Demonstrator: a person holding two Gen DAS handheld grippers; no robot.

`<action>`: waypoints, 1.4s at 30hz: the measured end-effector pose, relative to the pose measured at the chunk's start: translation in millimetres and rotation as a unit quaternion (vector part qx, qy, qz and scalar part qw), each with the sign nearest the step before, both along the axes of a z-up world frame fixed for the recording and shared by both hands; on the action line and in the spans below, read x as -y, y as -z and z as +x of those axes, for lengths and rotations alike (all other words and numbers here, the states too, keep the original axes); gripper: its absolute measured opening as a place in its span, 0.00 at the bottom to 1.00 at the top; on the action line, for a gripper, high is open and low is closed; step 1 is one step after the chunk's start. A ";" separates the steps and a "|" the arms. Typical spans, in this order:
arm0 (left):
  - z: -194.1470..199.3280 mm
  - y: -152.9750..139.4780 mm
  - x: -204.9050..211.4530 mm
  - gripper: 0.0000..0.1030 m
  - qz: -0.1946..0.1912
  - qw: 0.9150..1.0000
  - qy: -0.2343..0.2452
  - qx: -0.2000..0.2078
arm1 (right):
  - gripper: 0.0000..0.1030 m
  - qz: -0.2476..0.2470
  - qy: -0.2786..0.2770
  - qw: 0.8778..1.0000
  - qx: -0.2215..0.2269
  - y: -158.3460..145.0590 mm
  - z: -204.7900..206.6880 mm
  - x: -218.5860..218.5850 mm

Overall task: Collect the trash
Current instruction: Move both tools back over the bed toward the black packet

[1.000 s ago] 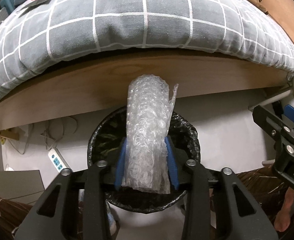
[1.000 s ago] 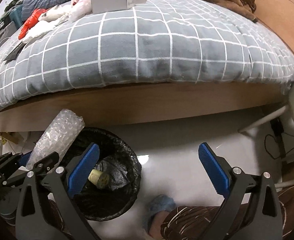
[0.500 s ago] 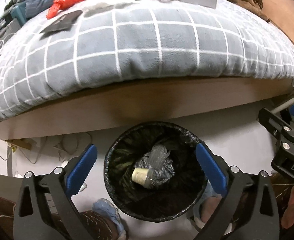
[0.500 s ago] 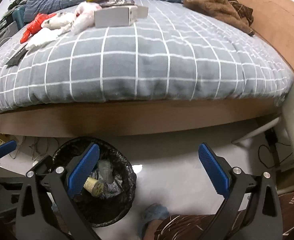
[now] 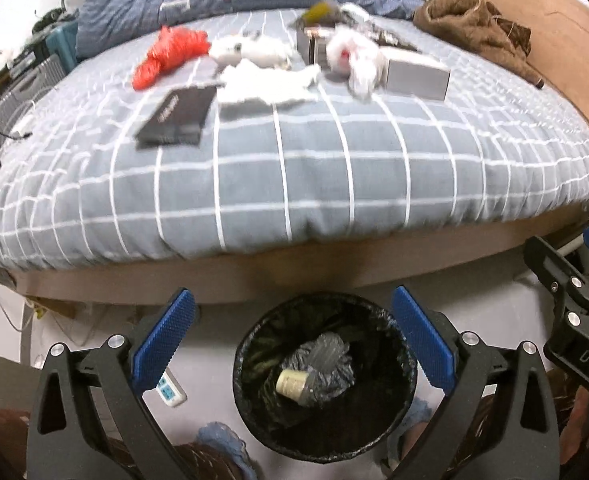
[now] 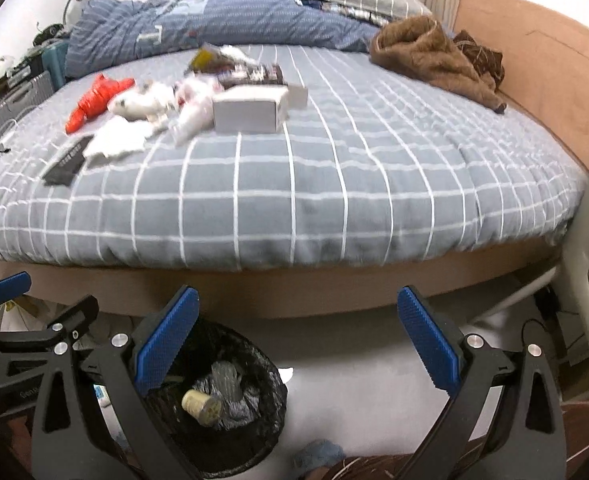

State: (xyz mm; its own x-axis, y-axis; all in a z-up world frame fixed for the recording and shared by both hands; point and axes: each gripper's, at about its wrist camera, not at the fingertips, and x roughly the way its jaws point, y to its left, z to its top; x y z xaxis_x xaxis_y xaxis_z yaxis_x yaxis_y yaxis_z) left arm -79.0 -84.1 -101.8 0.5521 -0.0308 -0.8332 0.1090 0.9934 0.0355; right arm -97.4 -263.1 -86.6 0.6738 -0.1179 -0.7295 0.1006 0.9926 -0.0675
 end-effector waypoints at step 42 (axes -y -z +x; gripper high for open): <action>129.5 -29.0 -93.5 0.94 0.013 0.997 -0.062 0.034 | 0.93 -0.007 -0.055 0.997 0.056 -55.3 152.3 -10.8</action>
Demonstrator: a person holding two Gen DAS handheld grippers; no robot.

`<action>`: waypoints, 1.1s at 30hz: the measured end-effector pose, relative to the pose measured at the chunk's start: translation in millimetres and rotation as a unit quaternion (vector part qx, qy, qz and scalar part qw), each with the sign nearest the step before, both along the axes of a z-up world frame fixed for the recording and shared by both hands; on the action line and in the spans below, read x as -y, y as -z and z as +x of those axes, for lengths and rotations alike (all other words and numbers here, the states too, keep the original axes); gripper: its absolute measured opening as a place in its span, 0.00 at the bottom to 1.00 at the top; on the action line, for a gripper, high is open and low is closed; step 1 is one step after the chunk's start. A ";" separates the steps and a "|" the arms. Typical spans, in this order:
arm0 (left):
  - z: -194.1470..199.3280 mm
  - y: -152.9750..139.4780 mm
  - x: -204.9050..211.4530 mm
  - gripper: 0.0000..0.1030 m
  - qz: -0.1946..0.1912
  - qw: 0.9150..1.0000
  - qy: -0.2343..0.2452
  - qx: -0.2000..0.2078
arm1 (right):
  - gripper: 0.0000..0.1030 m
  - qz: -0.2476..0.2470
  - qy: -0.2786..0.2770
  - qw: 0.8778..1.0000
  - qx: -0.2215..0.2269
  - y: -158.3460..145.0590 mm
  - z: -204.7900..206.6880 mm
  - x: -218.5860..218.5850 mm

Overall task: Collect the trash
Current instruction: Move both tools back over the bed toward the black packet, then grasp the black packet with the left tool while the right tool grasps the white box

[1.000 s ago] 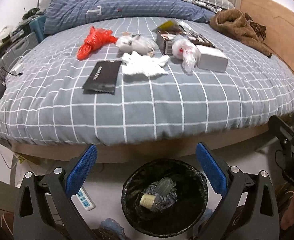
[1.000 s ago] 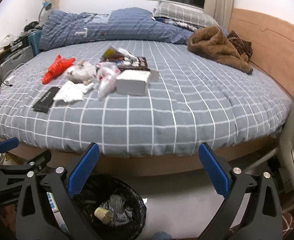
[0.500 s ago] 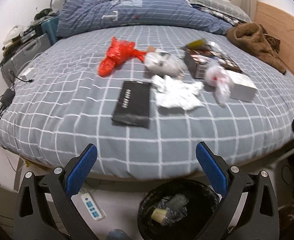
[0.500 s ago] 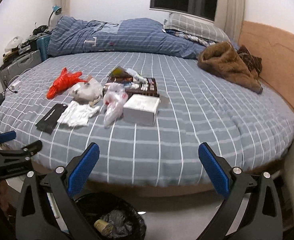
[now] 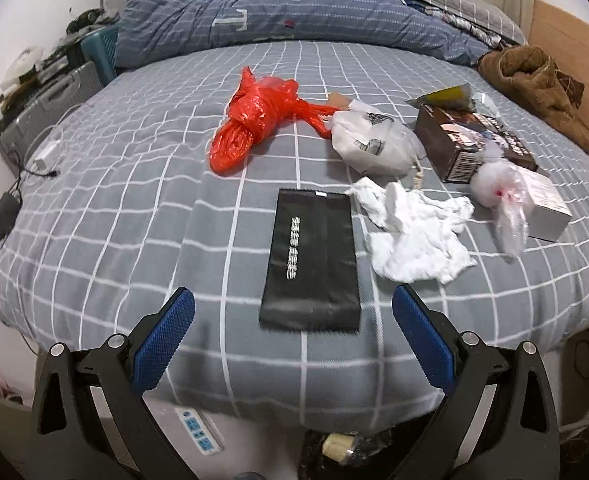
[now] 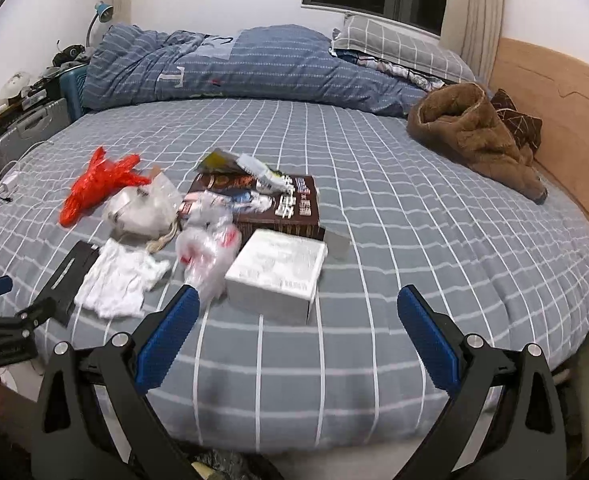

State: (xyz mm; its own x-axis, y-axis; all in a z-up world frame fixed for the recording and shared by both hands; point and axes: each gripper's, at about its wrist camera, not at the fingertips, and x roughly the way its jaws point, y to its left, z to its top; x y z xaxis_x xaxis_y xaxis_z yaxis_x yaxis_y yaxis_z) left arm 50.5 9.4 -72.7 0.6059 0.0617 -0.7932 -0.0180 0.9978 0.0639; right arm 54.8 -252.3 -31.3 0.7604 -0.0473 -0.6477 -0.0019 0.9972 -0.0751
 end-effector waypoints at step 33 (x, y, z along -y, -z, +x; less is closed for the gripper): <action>47.2 32.0 -6.6 0.83 -0.009 0.999 -0.014 -0.046 | 0.90 -0.002 0.010 0.998 -0.062 51.6 61.2 -16.8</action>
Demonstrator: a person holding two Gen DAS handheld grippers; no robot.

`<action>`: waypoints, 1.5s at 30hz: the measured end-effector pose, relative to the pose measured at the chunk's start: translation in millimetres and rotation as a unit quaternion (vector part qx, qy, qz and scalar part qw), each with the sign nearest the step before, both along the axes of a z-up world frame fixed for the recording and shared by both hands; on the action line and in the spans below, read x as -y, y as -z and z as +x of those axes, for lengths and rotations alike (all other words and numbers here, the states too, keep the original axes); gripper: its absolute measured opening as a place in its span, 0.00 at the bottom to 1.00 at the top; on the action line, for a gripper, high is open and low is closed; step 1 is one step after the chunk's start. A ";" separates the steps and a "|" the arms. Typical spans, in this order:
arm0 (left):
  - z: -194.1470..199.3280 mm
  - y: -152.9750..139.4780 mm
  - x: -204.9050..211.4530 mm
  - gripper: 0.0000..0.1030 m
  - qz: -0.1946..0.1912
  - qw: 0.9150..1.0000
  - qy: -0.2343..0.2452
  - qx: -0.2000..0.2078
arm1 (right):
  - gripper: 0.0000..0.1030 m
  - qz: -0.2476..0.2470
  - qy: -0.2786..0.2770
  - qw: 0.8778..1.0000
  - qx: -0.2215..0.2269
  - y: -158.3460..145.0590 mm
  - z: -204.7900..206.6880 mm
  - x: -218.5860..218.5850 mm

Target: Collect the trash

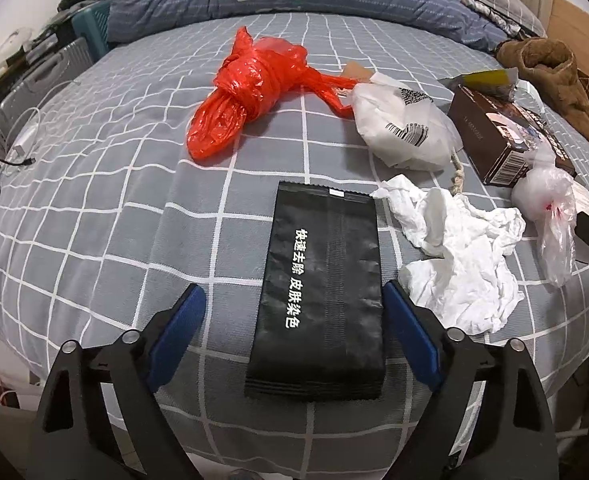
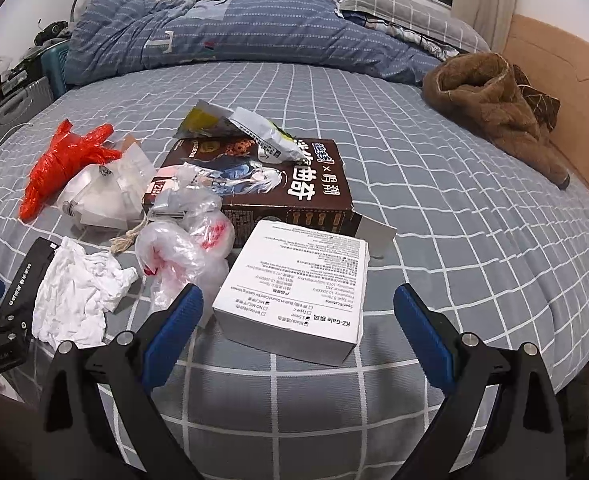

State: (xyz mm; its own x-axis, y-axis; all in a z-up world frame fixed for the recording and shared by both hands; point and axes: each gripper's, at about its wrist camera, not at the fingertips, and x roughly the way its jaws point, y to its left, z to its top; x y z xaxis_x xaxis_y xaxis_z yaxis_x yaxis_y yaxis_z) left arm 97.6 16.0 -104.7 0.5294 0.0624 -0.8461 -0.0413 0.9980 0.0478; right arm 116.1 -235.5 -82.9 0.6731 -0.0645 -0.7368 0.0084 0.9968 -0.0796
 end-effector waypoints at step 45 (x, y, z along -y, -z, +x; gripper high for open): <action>-39.0 -63.4 17.4 0.51 -0.009 0.997 0.025 0.068 | 0.68 -0.010 -0.004 0.998 0.068 -51.1 -41.7 -1.5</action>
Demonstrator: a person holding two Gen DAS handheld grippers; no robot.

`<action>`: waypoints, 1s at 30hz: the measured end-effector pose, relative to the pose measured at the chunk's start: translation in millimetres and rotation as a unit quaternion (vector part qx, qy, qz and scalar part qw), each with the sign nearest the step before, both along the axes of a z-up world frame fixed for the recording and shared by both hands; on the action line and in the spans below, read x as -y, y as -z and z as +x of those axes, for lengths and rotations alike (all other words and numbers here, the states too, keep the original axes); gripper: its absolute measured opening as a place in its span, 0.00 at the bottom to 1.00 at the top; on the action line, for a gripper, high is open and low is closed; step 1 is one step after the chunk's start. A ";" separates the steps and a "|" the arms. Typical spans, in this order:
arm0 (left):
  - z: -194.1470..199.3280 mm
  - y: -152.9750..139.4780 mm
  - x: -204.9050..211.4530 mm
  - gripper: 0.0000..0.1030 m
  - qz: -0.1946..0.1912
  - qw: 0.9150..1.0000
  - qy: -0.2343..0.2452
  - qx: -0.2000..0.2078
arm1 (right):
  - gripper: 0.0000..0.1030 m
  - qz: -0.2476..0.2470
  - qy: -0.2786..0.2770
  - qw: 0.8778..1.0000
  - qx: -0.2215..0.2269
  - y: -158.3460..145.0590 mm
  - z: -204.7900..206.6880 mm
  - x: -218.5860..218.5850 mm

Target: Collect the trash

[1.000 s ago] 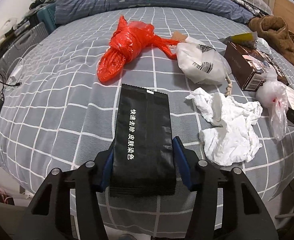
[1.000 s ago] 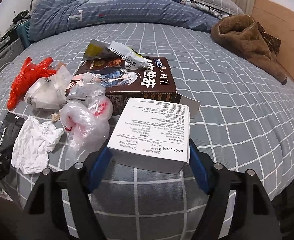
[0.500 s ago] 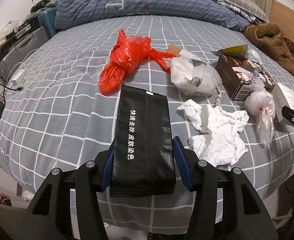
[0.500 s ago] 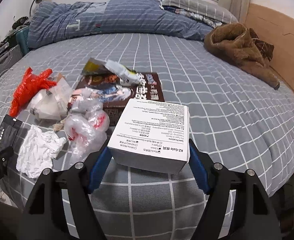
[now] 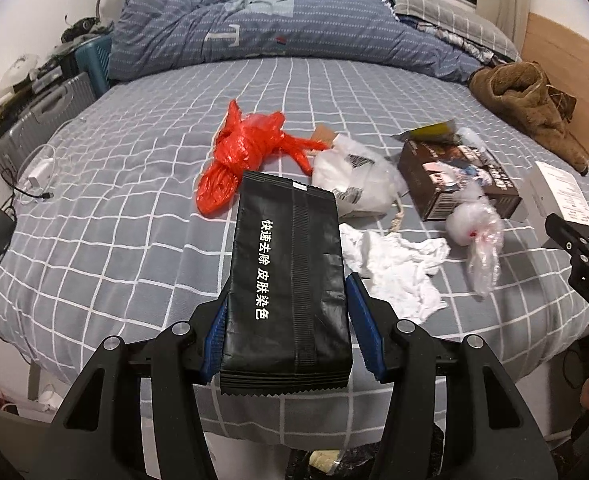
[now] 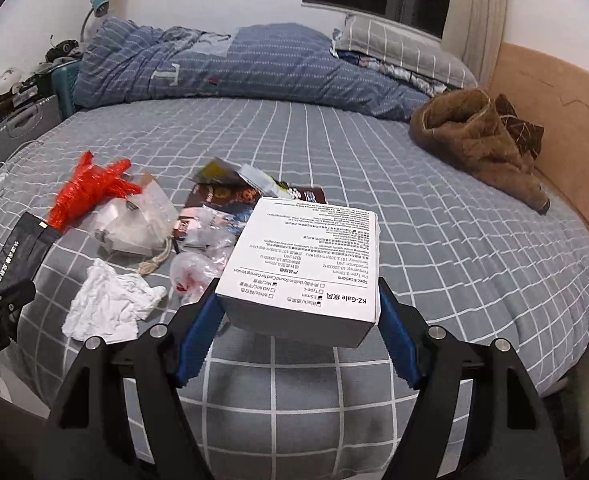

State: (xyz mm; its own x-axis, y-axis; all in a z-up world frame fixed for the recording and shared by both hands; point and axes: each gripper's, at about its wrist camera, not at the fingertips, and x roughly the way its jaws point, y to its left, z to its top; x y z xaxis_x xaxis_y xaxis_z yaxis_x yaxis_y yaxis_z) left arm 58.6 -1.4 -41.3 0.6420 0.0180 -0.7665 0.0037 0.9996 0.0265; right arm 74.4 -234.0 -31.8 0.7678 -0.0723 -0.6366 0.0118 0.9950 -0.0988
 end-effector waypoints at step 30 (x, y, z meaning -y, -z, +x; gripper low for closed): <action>-75.9 -19.7 20.1 0.51 -0.017 1.000 0.016 0.014 | 0.68 0.012 -0.018 1.000 0.019 -21.8 -71.7 -8.6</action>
State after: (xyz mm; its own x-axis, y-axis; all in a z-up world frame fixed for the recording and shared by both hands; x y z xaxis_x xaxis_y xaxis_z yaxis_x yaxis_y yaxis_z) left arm -17.3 -21.6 -21.5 0.6630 -0.0284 -0.7480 0.0357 0.9993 -0.0062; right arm 2.7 -225.4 -10.0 0.7935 -0.0288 -0.6079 -0.0217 0.9969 -0.0754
